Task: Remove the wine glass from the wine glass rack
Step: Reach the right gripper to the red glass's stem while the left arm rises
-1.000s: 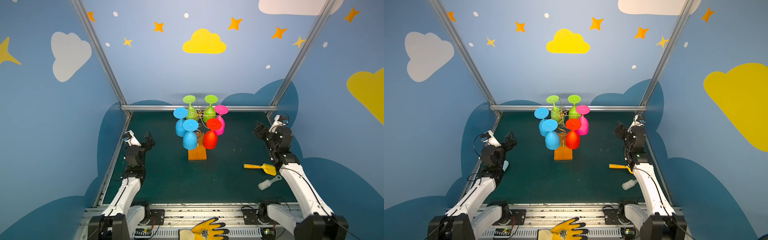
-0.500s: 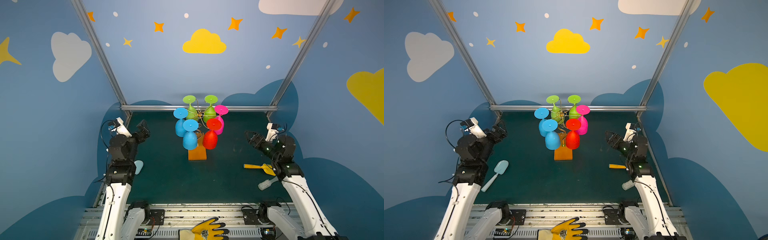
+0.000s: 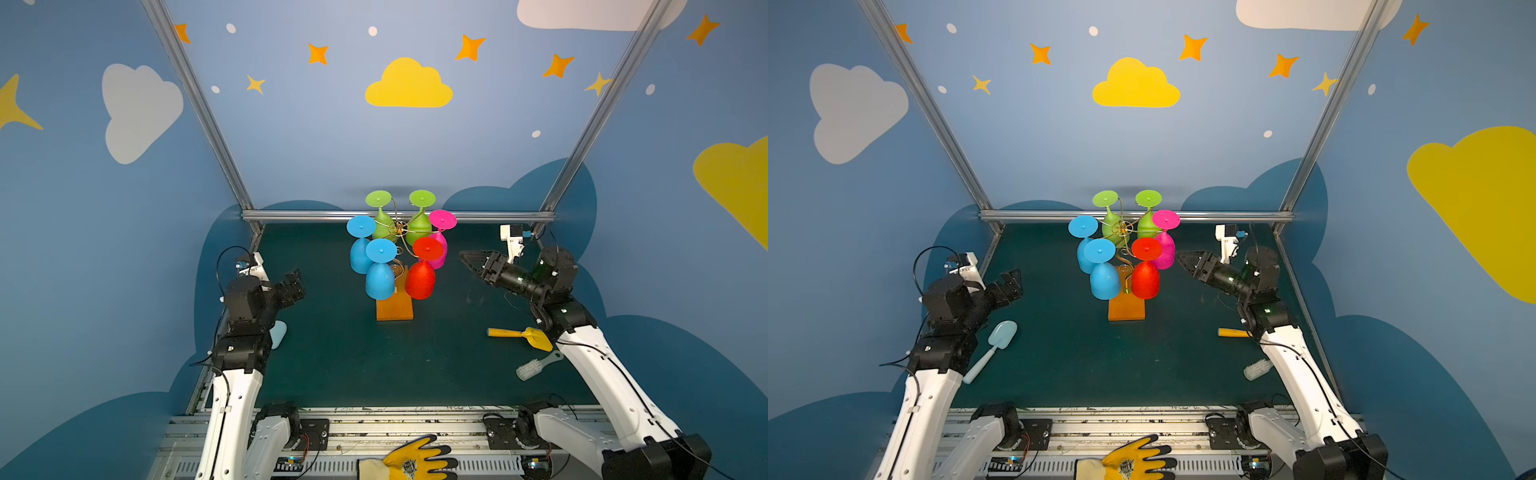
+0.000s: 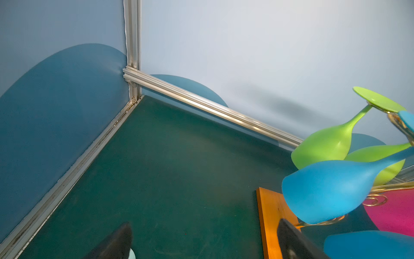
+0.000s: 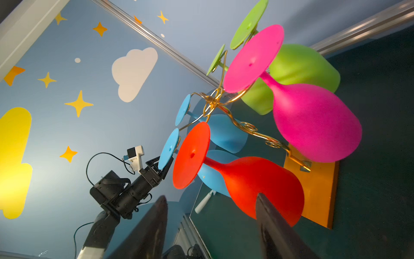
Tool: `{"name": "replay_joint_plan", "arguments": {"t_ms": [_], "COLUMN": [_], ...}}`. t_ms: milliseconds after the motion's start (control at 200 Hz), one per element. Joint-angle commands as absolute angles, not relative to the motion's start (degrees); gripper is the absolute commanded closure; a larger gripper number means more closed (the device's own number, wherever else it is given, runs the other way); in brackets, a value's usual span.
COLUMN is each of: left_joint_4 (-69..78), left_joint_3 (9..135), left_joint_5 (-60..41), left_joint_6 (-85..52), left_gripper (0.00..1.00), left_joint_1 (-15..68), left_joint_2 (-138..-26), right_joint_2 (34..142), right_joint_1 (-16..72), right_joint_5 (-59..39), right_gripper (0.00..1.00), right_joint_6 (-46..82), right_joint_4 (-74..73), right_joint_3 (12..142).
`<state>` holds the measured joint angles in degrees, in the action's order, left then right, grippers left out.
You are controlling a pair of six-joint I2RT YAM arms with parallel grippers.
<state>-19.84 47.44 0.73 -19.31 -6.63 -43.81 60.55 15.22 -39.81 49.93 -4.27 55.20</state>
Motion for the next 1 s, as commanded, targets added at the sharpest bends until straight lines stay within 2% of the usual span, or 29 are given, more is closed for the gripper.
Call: {"name": "replay_joint_plan", "arguments": {"t_ms": [0, 771, 991], "left_joint_4": [-19.24, -19.41, -19.50], "left_joint_3": [47.12, 46.57, 46.43], "left_joint_5": [-1.82, -3.33, -3.10], "left_joint_6": [-19.67, -22.51, -22.90], "left_gripper": [0.01, 0.01, 0.01], "left_joint_1": [-7.53, -9.40, -9.67], "left_joint_2": [-44.74, -45.25, -45.29], "right_joint_2": [62.77, 72.08, 73.37], "right_joint_1": [16.46, 21.97, 22.06], "right_joint_5": [-41.38, -42.74, -43.76], "right_gripper": [0.39, 0.48, 0.61], "right_joint_6": [54.10, 56.34, 57.24], "right_joint_4": [-9.23, -11.53, -11.90], "right_joint_3": [56.31, 62.75, 63.10]}}
